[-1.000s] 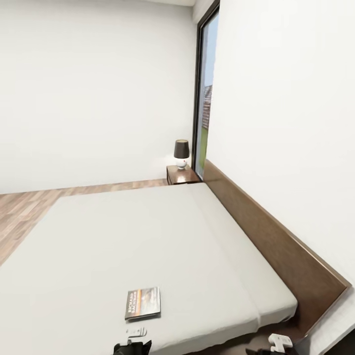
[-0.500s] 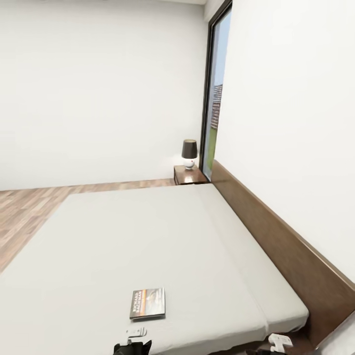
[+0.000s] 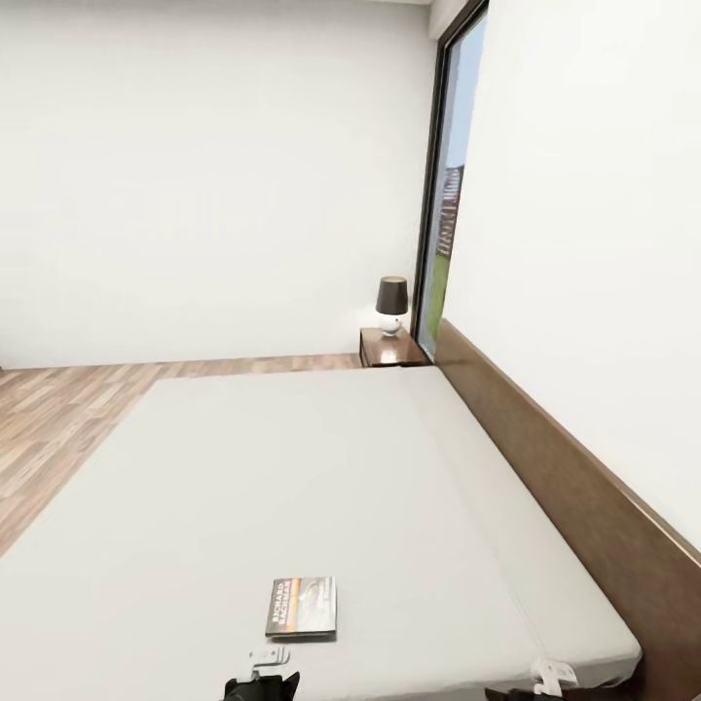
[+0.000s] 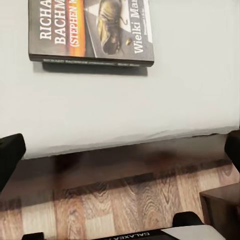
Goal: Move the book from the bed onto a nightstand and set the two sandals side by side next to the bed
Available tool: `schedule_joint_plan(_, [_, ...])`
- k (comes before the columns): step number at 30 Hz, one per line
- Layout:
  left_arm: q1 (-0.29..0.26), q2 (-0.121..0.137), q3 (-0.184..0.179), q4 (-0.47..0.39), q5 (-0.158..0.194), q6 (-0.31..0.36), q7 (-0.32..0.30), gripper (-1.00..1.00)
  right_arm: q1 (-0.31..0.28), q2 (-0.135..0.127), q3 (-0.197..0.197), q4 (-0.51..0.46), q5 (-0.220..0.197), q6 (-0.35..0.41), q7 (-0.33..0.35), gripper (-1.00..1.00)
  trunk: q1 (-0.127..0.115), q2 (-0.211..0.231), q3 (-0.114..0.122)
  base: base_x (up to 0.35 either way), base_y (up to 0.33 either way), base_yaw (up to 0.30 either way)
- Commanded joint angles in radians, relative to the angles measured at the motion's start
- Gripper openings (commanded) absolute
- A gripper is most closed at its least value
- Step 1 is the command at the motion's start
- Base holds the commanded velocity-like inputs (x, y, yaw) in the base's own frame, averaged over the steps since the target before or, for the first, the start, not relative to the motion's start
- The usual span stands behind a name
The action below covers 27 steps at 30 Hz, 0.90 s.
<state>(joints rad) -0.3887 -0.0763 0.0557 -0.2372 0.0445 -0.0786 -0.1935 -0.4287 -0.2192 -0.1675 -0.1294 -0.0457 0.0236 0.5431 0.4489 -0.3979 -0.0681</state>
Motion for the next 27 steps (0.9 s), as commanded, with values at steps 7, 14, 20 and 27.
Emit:
schedule_joint_plan(7, [-0.001, 0.000, 0.006, 0.001, 0.005, -0.001, -0.006, 1.00, -0.001, 0.000, -0.003, 0.001, -0.004, 0.002, 0.003, 1.00, 0.001, -0.002, -0.002, 0.143, -0.024, 0.001])
schedule_joint_plan(14, [-0.001, 0.002, 0.008, 0.000, 0.006, 0.000, -0.006, 1.00, -0.001, 0.000, -0.003, 0.001, -0.003, 0.002, 0.001, 1.00, 0.001, -0.002, -0.002, 0.007, -0.001, 0.000])
schedule_joint_plan(20, [-0.001, 0.004, 0.009, -0.005, 0.009, 0.004, -0.007, 1.00, -0.001, 0.000, -0.002, 0.001, -0.003, 0.002, -0.001, 1.00, 0.001, -0.002, -0.002, 0.000, 0.000, 0.000])
schedule_joint_plan(27, [-0.001, 0.004, 0.008, -0.005, 0.009, 0.005, -0.007, 1.00, -0.001, 0.000, -0.003, 0.001, -0.003, 0.002, 0.000, 1.00, 0.001, -0.002, -0.002, 0.000, 0.000, 0.000])
